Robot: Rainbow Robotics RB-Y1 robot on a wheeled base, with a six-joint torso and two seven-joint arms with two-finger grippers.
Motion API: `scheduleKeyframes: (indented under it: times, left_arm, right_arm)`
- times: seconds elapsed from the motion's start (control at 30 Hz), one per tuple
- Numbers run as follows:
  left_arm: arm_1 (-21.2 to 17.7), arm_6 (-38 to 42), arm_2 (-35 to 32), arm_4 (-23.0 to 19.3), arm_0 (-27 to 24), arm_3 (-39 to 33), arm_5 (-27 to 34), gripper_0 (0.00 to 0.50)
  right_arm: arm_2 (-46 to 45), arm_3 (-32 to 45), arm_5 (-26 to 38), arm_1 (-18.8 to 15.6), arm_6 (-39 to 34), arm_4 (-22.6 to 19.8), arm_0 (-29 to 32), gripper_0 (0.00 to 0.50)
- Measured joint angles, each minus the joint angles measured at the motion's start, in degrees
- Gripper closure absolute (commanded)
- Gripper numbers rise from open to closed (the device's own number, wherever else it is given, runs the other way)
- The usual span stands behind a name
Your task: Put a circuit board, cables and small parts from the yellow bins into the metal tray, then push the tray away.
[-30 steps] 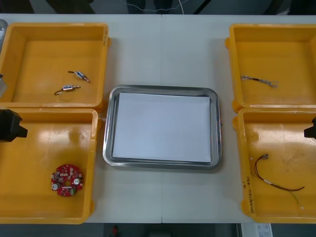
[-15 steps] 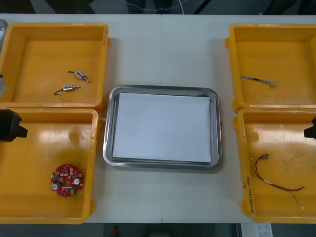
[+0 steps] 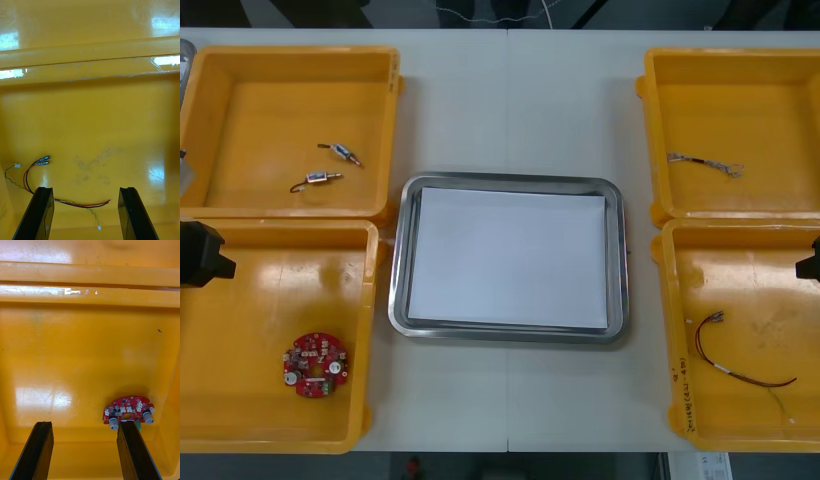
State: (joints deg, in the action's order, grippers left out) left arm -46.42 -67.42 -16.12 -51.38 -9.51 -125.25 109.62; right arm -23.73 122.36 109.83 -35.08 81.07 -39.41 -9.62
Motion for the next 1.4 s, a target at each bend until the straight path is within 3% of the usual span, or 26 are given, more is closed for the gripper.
scheduleKeyframes:
  times: [0.33, 0.77, 0.97, 1.23, 1.4]
  left_arm:
    - [0.0, 0.0, 0.0, 0.0, 0.0, 0.0, 0.0, 0.0]
    - [0.0, 0.0, 0.0, -1.0, 0.6, 0.0, 0.0, 0.0]
    - [0.1, 0.0, 0.0, -1.5, 1.2, -1.0, 0.0, 0.0]
    - [1.0, 0.0, 0.0, -1.5, 4.6, -3.9, -2.4, 0.0]
    - [2.3, 0.0, 0.2, -0.8, 7.7, -4.9, -6.4, 0.0]
  right_arm:
    - [0.0, -0.3, 0.0, 0.0, 0.0, 0.0, 0.6, 0.0]
    - [0.1, -0.2, 0.0, 0.0, 0.0, -2.2, 6.3, 0.0]
    - [1.4, 4.6, -0.5, 0.0, 0.0, -2.8, 9.8, 0.0]
    - [5.8, 11.3, -9.9, 0.0, 0.6, -3.0, 16.3, 0.0]
    - [8.7, 11.5, -16.4, -0.1, 7.3, -2.9, 19.5, 0.0]
